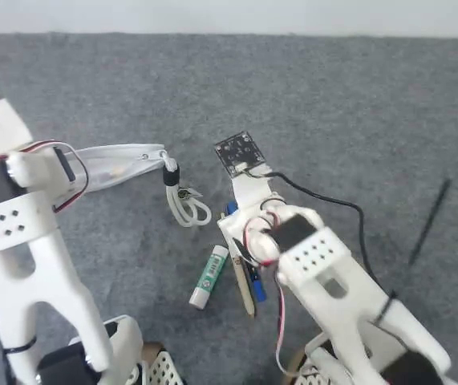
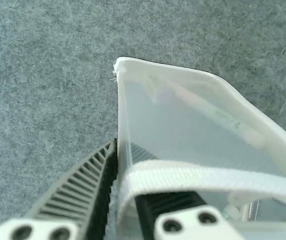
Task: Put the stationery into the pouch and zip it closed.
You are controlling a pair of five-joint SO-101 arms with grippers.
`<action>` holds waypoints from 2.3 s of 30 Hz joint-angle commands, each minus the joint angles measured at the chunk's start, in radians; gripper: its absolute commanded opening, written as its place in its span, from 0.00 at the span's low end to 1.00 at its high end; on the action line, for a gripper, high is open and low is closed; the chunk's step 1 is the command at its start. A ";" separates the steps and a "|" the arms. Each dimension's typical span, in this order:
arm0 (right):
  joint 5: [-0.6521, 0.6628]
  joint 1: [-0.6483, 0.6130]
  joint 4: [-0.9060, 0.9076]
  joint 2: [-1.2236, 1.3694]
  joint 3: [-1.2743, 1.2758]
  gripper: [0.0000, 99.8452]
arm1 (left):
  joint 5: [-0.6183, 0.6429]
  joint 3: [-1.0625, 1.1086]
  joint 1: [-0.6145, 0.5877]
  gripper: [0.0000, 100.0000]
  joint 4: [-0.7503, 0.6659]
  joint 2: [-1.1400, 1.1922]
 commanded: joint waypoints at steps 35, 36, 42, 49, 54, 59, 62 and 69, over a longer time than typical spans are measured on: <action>-0.011 0.056 0.004 0.671 -0.433 0.16 | 0.009 0.007 0.002 0.01 -0.037 -0.006; -0.011 0.056 0.007 0.694 -0.446 0.16 | 0.008 0.007 0.002 0.01 -0.037 -0.006; -0.011 0.062 0.064 0.777 -0.520 0.11 | 0.008 0.010 0.002 0.01 -0.037 -0.006; -0.011 0.065 0.079 0.780 -0.522 0.00 | 0.008 0.012 0.002 0.01 -0.037 -0.006; -0.012 0.108 0.082 0.766 -0.522 0.01 | 0.008 0.012 0.002 0.01 -0.037 -0.006; -0.014 0.111 0.191 0.662 -0.522 0.01 | 0.008 0.012 0.002 0.01 -0.037 -0.006; -0.014 0.110 0.239 0.613 -0.520 0.01 | 0.008 0.012 0.002 0.01 -0.038 -0.006; -0.012 0.099 0.239 0.498 -0.431 0.01 | 0.008 0.012 0.002 0.01 -0.038 -0.006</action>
